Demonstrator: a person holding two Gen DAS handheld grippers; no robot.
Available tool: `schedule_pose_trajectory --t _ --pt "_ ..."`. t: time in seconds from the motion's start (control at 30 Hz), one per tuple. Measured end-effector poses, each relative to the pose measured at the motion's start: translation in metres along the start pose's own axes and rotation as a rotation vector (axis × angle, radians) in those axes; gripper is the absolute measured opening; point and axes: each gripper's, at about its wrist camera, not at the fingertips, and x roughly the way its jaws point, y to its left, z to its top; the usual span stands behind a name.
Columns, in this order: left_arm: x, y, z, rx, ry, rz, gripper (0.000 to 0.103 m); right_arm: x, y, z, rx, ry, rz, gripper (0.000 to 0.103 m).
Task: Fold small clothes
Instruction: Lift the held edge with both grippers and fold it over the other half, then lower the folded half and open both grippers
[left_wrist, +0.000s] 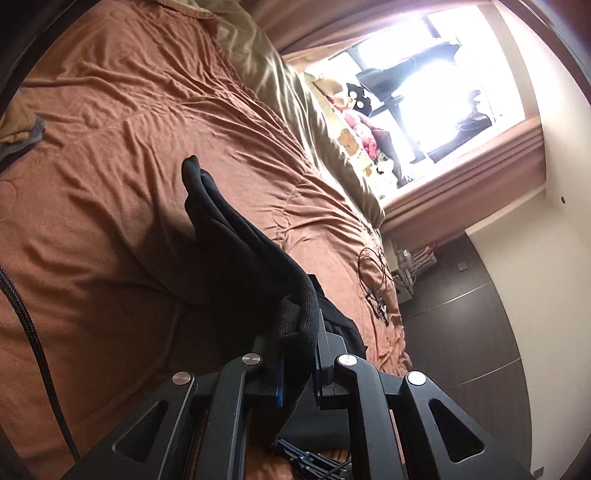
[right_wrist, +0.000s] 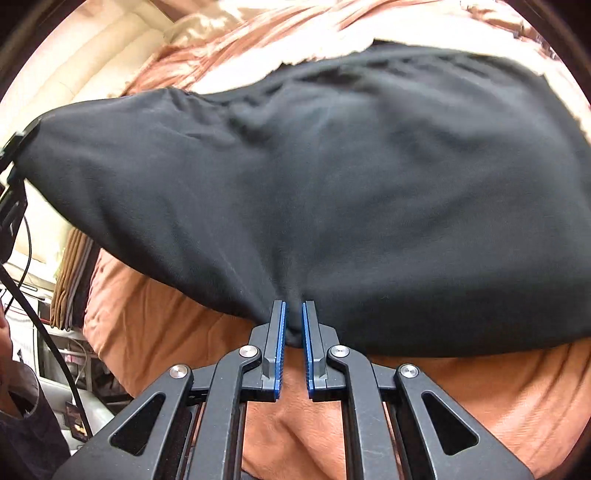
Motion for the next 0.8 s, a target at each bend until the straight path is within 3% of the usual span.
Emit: schedule_pose_trajectory --t 0.27,0.33,0.37,0.4,0.5,0.8 --pt "0.018 -0.051 -0.004 0.095 0.038 -0.028 0.011 -0.073 -0.024 -0.001 0.006 -0.138 0.003 0.009" --pt "0.024 -0.064 -0.006 0.114 0.048 -0.035 0.011 -0.087 -0.031 -0.006 0.011 -0.156 -0.006 0.024" --pt "0.027 -0.07 -0.007 0.123 0.053 -0.039 0.011 -0.094 -0.035 -0.008 0.014 -0.167 -0.011 0.042" --pt "0.03 -0.076 -0.008 0.132 0.058 -0.042 0.011 -0.102 -0.038 -0.011 0.016 -0.186 -0.014 0.052" --pt "0.039 -0.093 -0.012 0.163 0.072 -0.05 0.011 -0.124 -0.048 -0.021 0.019 -0.229 -0.029 0.054" --pt "0.072 -0.135 -0.031 0.244 0.138 -0.071 0.011 -0.164 -0.092 -0.043 0.106 -0.25 -0.016 0.054"
